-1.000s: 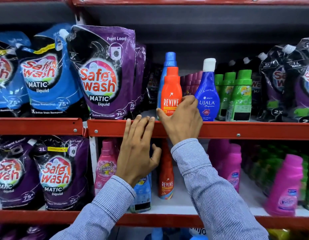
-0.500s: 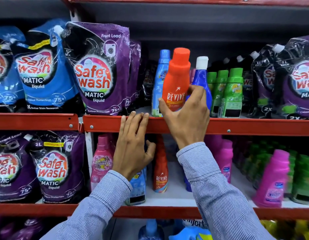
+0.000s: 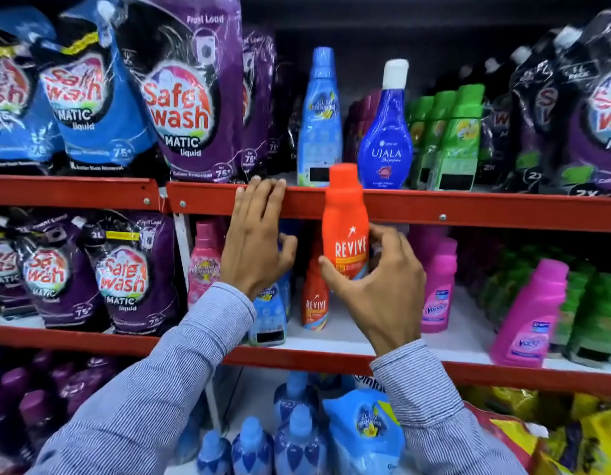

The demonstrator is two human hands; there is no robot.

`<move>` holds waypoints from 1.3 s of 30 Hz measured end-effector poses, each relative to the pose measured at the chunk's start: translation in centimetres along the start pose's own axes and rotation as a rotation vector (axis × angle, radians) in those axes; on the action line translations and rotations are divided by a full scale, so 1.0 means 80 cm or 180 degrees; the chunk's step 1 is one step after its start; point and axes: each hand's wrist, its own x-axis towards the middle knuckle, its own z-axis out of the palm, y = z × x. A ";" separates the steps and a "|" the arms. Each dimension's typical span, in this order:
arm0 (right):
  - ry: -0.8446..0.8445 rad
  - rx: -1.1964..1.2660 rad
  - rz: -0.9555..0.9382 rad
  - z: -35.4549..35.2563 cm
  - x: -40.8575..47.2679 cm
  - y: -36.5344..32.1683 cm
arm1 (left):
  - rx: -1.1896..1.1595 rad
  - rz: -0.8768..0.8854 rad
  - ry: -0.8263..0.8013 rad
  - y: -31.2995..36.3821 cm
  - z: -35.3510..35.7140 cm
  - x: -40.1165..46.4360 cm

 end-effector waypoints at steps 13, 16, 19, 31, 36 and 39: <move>-0.0677 -0.0197 0.1029 0.110 -0.094 0.096 | -0.0136 0.0044 0.0141 -0.006 0.011 0.001; -0.0819 -0.0292 0.1134 0.135 -0.102 0.103 | -0.0188 0.0050 0.0189 -0.009 0.012 0.002; -0.0911 -0.0391 0.1168 0.154 -0.110 0.108 | -0.0214 0.0066 0.0245 -0.009 0.014 0.003; -0.0968 -0.0473 0.1319 0.168 -0.125 0.118 | -0.0228 0.0128 0.0458 -0.011 0.025 0.003; -0.1050 -0.0456 0.1355 0.165 -0.126 0.117 | -0.0205 0.0136 0.0498 -0.011 0.026 0.004; -0.1043 -0.0480 0.1315 0.153 -0.122 0.114 | -0.0077 0.0158 0.0495 -0.012 0.026 0.004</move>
